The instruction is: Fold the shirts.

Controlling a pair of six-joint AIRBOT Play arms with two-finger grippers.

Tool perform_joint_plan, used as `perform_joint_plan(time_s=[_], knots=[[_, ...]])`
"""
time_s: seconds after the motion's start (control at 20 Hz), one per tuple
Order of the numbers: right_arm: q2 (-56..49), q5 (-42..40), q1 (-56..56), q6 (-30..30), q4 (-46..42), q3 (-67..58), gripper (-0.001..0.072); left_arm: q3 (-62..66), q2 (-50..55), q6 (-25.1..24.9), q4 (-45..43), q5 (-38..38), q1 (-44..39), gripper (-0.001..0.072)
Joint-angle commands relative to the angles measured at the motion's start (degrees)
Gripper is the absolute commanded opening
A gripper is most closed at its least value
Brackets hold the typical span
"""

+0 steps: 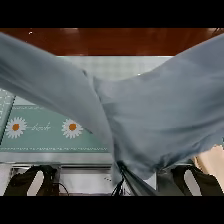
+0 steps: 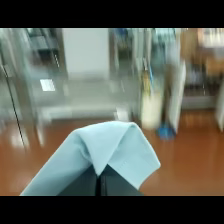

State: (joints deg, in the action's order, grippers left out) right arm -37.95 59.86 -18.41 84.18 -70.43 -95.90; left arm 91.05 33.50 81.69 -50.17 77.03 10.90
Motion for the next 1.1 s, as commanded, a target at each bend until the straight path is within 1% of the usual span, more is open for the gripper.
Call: perform_joint_plan(time_s=[0.0, 0.15, 0.2, 0.3, 0.4, 0.45, 0.6, 0.75, 0.85, 0.9, 0.95, 1.0, 1.05], knots=[[-7.2, 7.5, 0.1, 1.8, -2.8, -0.7, 0.003, -10.4, -0.7, 3.0, -0.3, 6.1, 0.0, 0.0019], [-18.2, 10.7, 0.1, 0.9, 6.6, -0.7, 0.003, -24.7, -0.7, 2.7, 1.4, 3.8, 0.0, 0.0019], [-22.5, 11.8, 0.1, 0.0, 10.9, -0.7, 0.003, -29.3, -0.7, 1.6, 2.3, 1.8, 0.0, 0.0019], [-30.7, 12.0, 0.1, -0.9, 18.2, -0.7, 0.003, -39.1, -0.5, -0.6, 6.2, -4.8, 0.0, 0.0019], [-38.1, 11.6, 0.1, -0.8, 22.4, -0.7, 0.003, -47.9, -0.1, -4.1, 10.0, -9.2, 0.0, 0.002], [-41.6, 11.8, 0.1, -0.8, 23.6, -0.7, 0.003, -51.6, 0.3, -4.6, 10.4, -10.4, 0.0, 0.0019], [-49.2, 13.1, 0.5, -0.2, 23.7, -0.7, 0.0031, -59.6, 1.2, -4.6, 10.4, -13.2, -1.6, 0.0019], [-54.0, 14.4, 4.3, -1.0, 21.7, -0.7, 0.0031, -64.0, 2.0, -4.6, 10.4, -19.3, -7.1, 0.002], [-56.0, 14.5, 8.5, -1.8, 16.0, -0.7, 0.0031, -65.2, 3.0, -4.8, 10.3, -24.4, -11.6, 0.0019], [-56.4, 13.9, 10.1, -1.9, 12.3, -0.7, 0.0033, -65.3, 3.7, -5.7, 10.2, -25.9, -13.1, 0.002], [-56.5, 13.3, 11.2, -2.0, 8.5, -0.7, 0.0071, -65.3, 4.4, -6.1, 10.1, -26.6, -14.3, 0.002], [-56.3, 13.3, 11.8, -3.3, 6.1, -0.7, 0.0253, -65.3, 5.0, -6.1, 10.1, -26.5, -14.8, 0.002], [-55.8, 15.1, 11.8, -5.9, 5.7, -0.7, 0.0445, -65.3, 5.5, -6.1, 10.1, -26.1, -15.2, 0.002]])
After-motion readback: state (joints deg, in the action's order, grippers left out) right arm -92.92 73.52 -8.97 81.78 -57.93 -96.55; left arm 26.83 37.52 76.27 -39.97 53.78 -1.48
